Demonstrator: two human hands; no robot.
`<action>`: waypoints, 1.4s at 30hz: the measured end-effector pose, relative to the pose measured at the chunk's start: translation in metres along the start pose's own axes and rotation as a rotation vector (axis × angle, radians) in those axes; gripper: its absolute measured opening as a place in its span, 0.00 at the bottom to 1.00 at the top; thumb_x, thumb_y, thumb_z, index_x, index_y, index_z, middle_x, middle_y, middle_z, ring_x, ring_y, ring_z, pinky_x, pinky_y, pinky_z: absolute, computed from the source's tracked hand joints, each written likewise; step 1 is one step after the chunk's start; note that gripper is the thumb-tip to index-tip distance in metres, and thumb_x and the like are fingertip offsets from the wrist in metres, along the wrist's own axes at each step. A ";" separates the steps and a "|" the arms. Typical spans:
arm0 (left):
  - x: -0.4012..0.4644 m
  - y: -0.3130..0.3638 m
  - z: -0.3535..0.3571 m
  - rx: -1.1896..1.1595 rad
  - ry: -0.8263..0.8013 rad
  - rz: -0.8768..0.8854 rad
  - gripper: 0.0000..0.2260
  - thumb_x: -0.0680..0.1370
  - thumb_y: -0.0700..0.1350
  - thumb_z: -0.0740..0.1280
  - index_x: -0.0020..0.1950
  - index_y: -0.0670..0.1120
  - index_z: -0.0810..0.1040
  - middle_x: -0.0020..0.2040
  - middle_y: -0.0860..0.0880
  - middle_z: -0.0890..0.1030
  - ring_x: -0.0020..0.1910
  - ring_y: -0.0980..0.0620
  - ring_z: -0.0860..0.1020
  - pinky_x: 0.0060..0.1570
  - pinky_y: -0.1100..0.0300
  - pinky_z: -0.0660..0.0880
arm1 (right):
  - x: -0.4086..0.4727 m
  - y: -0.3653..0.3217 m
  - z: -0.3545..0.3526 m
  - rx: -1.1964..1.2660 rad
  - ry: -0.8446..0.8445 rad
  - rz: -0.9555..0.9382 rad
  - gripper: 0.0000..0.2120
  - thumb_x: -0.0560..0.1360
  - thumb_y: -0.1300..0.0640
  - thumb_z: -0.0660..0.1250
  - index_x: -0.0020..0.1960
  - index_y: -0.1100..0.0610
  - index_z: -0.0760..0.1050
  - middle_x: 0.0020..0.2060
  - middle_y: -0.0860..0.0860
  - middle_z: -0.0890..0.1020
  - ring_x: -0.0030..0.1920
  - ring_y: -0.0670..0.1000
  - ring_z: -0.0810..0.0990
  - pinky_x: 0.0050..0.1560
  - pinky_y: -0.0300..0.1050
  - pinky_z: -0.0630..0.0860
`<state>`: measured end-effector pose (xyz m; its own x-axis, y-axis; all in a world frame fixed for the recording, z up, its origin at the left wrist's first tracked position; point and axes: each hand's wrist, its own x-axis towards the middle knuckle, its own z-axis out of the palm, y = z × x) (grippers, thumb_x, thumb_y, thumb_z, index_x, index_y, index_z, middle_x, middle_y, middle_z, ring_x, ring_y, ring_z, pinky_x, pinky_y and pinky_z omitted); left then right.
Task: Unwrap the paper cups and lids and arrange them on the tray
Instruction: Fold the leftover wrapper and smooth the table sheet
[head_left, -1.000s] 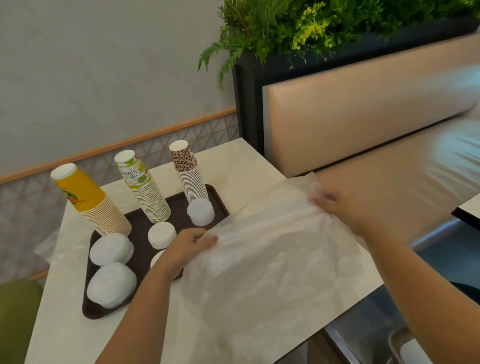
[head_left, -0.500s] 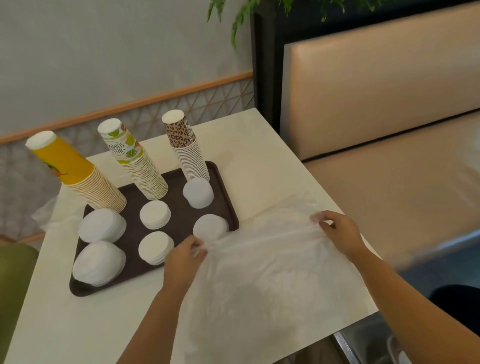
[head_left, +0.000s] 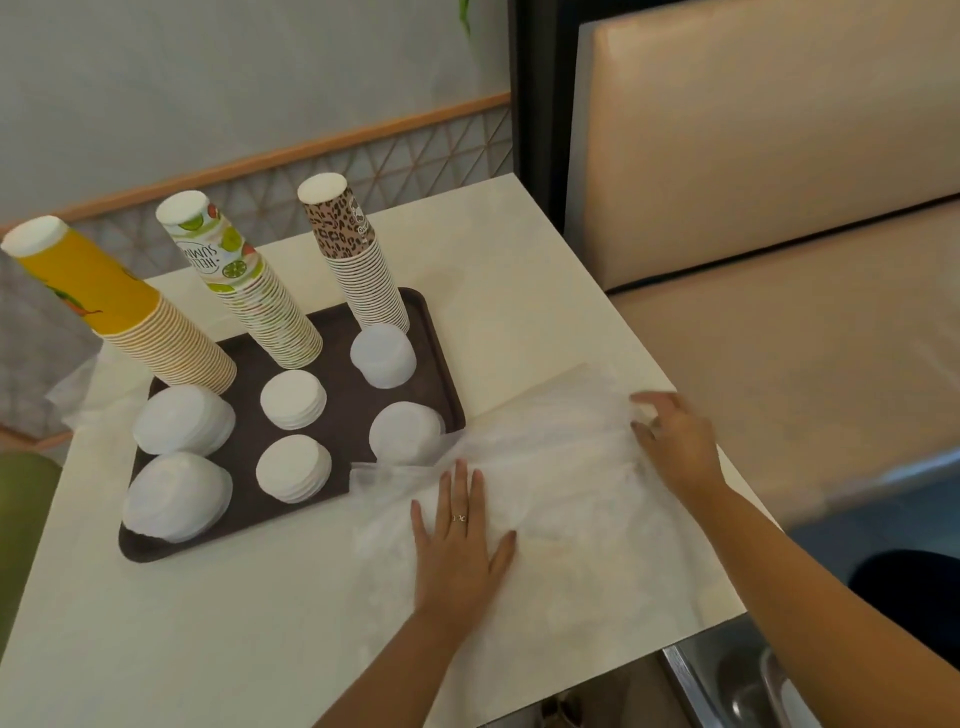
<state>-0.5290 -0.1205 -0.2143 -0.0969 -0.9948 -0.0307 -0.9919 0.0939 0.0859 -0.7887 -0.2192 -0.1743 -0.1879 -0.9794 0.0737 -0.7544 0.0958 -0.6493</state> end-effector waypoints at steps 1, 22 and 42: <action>0.001 0.000 -0.001 -0.004 -0.005 -0.009 0.32 0.80 0.63 0.41 0.77 0.44 0.54 0.77 0.45 0.55 0.75 0.48 0.54 0.70 0.45 0.45 | -0.001 -0.007 -0.001 -0.082 0.134 -0.073 0.14 0.75 0.61 0.66 0.60 0.55 0.76 0.58 0.54 0.77 0.52 0.54 0.76 0.58 0.51 0.66; -0.010 -0.037 0.001 -0.050 0.018 -0.059 0.26 0.80 0.55 0.49 0.77 0.52 0.54 0.75 0.52 0.64 0.74 0.52 0.59 0.70 0.50 0.49 | -0.059 -0.026 0.067 -0.470 -0.296 -0.283 0.30 0.80 0.43 0.33 0.76 0.50 0.57 0.75 0.45 0.60 0.74 0.48 0.61 0.70 0.55 0.56; -0.026 -0.147 -0.084 -0.220 0.737 0.004 0.12 0.75 0.42 0.60 0.58 0.46 0.72 0.53 0.42 0.79 0.54 0.46 0.73 0.54 0.54 0.68 | -0.078 -0.188 0.102 0.021 0.037 -0.628 0.15 0.73 0.56 0.60 0.59 0.53 0.75 0.61 0.53 0.75 0.59 0.54 0.75 0.59 0.54 0.71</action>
<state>-0.3739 -0.1118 -0.1428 0.0563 -0.7703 0.6352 -0.9449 0.1643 0.2830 -0.5686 -0.1792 -0.1354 0.2647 -0.8411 0.4716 -0.7156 -0.4992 -0.4886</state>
